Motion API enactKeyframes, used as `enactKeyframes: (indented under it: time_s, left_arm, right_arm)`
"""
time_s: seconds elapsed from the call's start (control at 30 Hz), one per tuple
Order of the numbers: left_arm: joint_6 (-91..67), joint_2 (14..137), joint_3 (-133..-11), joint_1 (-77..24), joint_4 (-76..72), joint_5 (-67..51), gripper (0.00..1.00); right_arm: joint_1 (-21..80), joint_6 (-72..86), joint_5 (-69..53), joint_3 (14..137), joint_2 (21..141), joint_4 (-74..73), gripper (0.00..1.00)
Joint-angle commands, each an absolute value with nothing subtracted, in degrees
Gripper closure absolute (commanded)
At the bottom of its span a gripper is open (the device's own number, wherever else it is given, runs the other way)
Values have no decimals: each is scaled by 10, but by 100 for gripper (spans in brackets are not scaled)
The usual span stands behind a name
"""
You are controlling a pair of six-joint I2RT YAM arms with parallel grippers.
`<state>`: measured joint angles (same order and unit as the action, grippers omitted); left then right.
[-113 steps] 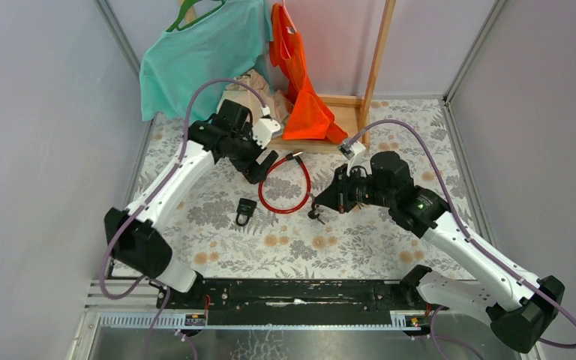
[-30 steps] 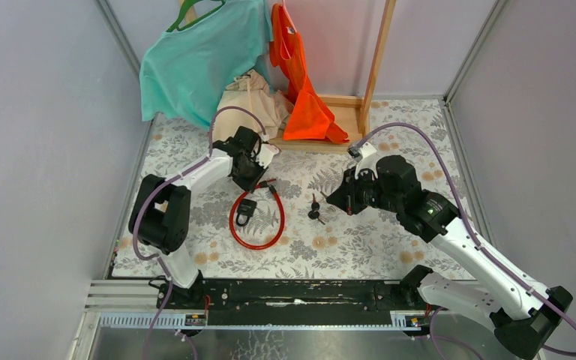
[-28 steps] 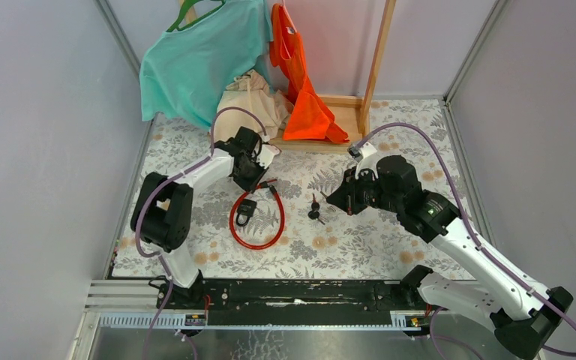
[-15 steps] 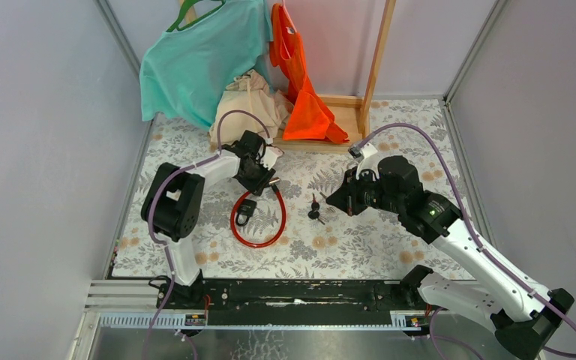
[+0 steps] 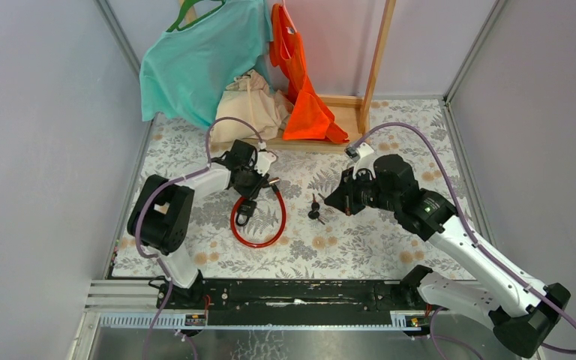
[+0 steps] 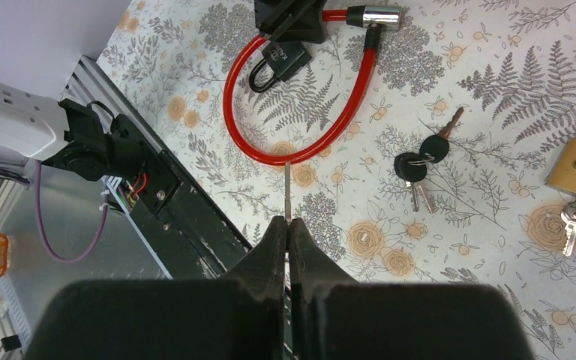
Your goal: Unlock with the key
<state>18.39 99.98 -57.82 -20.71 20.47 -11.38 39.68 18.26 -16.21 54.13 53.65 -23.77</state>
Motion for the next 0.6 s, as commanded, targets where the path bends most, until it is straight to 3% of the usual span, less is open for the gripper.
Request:
enactKeyframes:
  time_s: [0.0,0.27,0.57]
  left_arm:
    - [197,955,-548,-202,134,-116,59]
    - [203,934,-522,-202,69,-136,55]
    - [207,969,-535,-202,73,-138,58]
  right_arm:
    - [395,182,-185,565,546,-221,100]
    - [395,188,-202,572,559,-225,100]
    - [395,191,-200,569,551,-229,100]
